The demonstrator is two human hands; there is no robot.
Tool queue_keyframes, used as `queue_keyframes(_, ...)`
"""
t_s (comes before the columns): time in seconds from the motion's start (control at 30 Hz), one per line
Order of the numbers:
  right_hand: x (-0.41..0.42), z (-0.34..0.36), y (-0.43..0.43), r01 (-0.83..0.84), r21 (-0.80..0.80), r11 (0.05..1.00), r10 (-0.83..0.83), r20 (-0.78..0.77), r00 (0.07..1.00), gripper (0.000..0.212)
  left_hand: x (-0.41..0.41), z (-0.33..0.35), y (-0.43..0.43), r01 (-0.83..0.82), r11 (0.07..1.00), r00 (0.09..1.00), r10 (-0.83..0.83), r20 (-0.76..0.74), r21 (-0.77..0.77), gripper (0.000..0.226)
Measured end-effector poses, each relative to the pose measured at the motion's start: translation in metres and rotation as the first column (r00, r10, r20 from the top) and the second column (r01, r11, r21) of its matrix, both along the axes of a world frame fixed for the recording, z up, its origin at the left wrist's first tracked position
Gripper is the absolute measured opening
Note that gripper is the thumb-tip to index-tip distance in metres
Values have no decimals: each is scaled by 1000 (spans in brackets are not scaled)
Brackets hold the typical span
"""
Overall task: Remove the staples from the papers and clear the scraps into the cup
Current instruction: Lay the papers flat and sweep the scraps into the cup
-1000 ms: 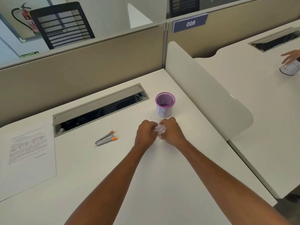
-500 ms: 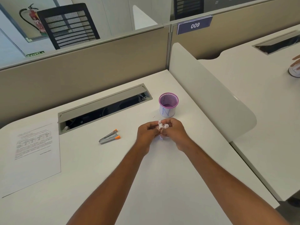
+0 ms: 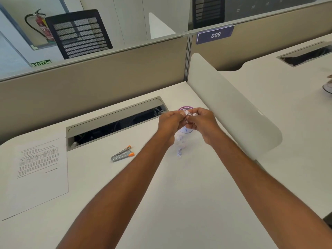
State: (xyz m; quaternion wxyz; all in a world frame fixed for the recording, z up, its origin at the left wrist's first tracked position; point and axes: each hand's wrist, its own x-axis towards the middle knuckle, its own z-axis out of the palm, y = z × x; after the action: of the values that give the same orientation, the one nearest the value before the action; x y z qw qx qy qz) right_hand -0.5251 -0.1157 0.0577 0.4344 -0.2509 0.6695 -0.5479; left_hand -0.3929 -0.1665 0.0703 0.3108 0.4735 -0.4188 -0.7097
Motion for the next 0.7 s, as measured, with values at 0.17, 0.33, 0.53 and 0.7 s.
queue_keyframes(0.17,-9,22,-19,-9,22,1000,10,-55,998,11,-15,26,-17,-30,990,999,35,-36,135,71)
queue_keyframes(0.33,-14,26,-29,-35,87,996,40,-59,997,20,-18,37,-28,33,970,996,-11,-93,239,104)
queue_keyframes(0.53,-14,27,-29,-16,93,996,18,-26,999,16,-17,38,-29,80,960,994,-56,-95,268,117)
queue_keyframes(0.7,-18,27,-32,17,111,994,-13,-29,999,22,-12,37,-28,124,958,989,-98,-111,260,120)
